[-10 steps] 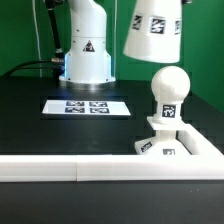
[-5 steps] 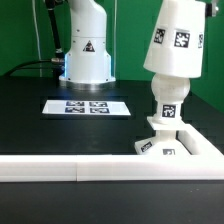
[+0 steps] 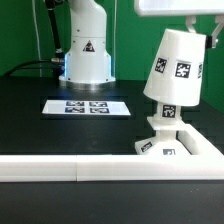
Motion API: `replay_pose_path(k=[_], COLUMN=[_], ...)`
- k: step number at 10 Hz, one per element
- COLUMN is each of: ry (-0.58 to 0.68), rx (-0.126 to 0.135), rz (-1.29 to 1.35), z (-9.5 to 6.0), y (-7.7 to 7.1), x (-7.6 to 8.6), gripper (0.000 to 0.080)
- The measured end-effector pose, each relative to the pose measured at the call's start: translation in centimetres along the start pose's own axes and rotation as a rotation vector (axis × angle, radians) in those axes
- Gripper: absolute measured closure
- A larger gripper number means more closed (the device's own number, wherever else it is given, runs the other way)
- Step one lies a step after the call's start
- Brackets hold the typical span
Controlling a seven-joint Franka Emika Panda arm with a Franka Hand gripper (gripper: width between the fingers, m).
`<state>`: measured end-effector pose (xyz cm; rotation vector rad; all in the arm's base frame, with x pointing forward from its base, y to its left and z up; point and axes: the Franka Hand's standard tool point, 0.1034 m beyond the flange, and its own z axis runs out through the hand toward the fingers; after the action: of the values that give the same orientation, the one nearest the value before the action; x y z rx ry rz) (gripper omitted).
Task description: Assemble lamp
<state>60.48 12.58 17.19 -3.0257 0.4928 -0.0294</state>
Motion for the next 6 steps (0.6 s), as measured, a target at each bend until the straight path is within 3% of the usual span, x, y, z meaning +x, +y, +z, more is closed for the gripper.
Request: replay_pose_path(k=[6], ry=[0.019], rx=[-0.004], rz=[0.000], z=[2.3], y=[1.3], x=[-1.1], gripper=[0.0755])
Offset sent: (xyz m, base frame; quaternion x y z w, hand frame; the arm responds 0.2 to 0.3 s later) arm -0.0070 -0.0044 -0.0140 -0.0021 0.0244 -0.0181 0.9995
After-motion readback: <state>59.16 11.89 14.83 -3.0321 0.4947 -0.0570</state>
